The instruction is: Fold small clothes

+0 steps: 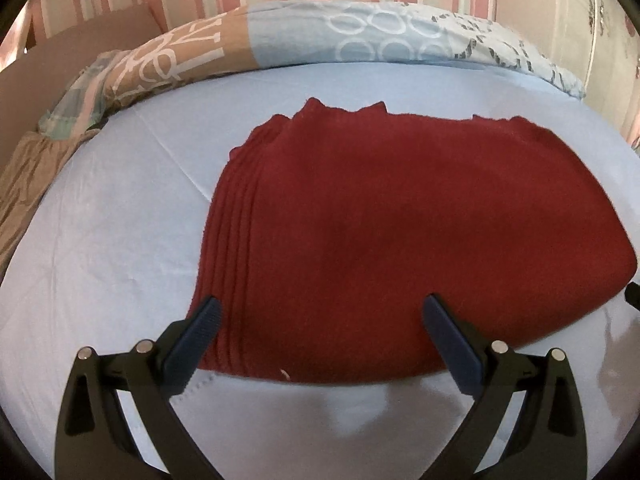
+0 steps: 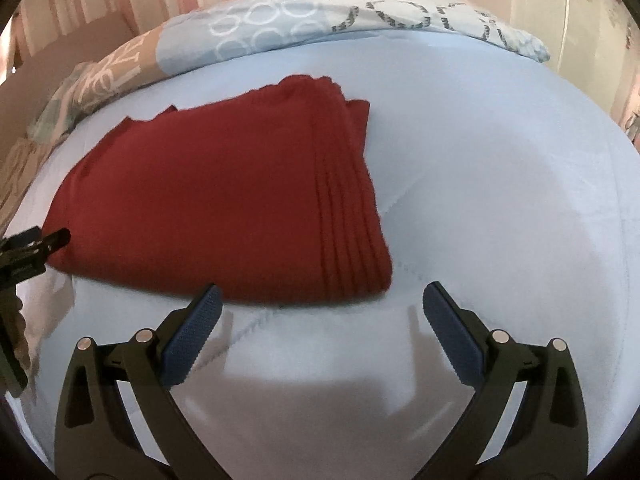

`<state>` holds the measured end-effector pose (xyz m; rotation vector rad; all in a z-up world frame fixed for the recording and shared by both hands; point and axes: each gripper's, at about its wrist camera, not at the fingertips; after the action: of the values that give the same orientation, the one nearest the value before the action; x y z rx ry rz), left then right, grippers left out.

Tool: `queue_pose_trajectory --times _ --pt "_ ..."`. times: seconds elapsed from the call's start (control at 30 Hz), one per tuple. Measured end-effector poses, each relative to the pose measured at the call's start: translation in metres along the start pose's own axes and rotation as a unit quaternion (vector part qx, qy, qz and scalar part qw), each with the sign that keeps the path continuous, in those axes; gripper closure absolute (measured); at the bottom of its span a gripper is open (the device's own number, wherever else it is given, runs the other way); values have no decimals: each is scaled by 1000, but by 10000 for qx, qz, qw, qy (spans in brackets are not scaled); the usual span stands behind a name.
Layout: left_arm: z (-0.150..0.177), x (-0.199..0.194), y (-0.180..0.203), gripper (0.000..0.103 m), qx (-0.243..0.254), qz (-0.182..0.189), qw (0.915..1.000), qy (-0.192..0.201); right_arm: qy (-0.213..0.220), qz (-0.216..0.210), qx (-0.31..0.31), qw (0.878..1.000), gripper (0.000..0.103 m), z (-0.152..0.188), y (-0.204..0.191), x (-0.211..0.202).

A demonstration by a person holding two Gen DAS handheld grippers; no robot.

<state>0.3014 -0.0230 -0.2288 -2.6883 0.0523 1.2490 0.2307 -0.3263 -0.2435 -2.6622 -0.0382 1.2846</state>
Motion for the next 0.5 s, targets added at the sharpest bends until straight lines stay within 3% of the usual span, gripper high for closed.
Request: queue_pose_trajectory --times 0.27,0.5 --pt "-10 -20 -1 2 -186 170 9997 68 -68 113 -32 9999 3 -1 -4 2" --pt "-11 -12 5 2 -271 278 9992 -71 -307 -43 -94 9995 3 6 2 11"
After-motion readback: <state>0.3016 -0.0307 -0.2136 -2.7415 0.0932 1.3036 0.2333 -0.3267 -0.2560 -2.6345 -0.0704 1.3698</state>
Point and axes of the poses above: each gripper's, at about its wrist camera, not at the fingertips, and x roughly the way its jaws point, y to its right, z to its underside, and after that the axes turned 5 degrees about -z, right-handed
